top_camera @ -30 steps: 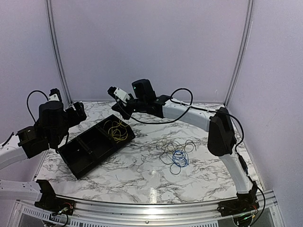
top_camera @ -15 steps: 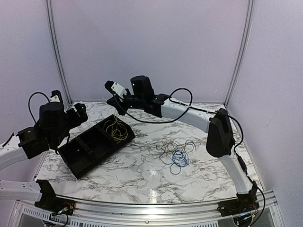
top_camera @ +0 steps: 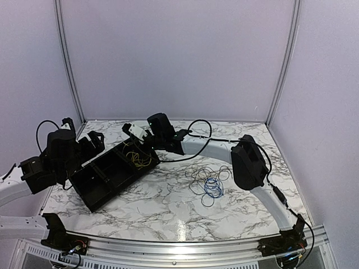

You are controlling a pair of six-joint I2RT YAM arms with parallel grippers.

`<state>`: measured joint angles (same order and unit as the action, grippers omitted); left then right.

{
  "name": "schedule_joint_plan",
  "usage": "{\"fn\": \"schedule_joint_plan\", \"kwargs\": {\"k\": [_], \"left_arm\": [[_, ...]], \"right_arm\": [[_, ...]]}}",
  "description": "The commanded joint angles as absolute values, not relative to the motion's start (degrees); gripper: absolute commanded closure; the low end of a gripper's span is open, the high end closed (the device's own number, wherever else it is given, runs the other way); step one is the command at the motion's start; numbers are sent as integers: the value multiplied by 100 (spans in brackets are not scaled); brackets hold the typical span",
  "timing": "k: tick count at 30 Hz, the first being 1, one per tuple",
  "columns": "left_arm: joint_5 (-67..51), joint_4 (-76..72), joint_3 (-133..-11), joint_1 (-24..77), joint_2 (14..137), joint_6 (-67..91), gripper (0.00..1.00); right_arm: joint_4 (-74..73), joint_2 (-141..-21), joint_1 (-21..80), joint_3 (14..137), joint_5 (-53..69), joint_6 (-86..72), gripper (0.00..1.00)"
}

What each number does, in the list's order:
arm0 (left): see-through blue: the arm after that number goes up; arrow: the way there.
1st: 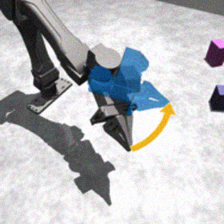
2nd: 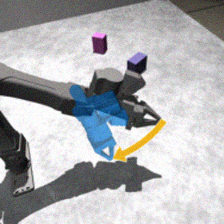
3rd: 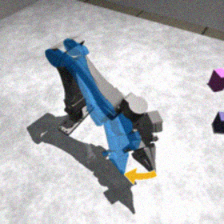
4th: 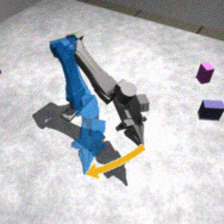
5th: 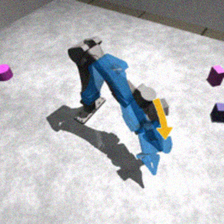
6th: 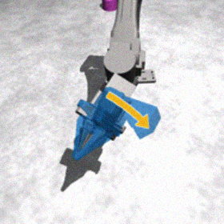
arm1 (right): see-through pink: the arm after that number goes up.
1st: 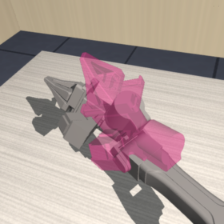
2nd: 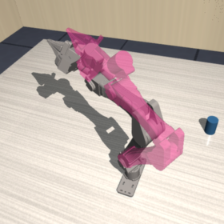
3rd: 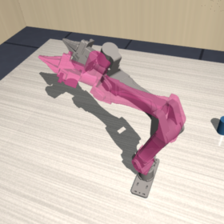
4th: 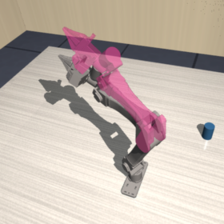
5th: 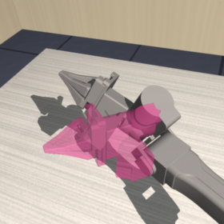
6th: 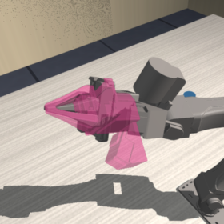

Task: Untangle the cables

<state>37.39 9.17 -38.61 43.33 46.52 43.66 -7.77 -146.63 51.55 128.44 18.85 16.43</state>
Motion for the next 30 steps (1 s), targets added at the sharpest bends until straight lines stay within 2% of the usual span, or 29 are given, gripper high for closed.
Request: {"fn": "schedule_joint_plan", "kwargs": {"k": [1,10,20,24,28,30], "left_arm": [[3292,1135,-3964,4321,4749,4346,1],[2874,1208,-4078,4322,5009,4388,1],[3136,1377,-4278,4324,4760,3858,1],[3449,1400,-4272,4322,4682,3914,1],[3459,1402,-4274,4320,4679,3800,1],[3412,1398,-4306,4320,4729,3688,1]], "right_arm": [[-730,-14672,5203,12859,1795,1672,100],[-381,-14863,5207,12979,1324,1733,100],[-495,-15079,5282,13032,1188,1920,100],[-545,-14866,5282,12961,1115,1927,92],[-567,-14599,5282,12964,1058,1961,79],[-690,-14461,5280,12941,1067,2042,66]]}}
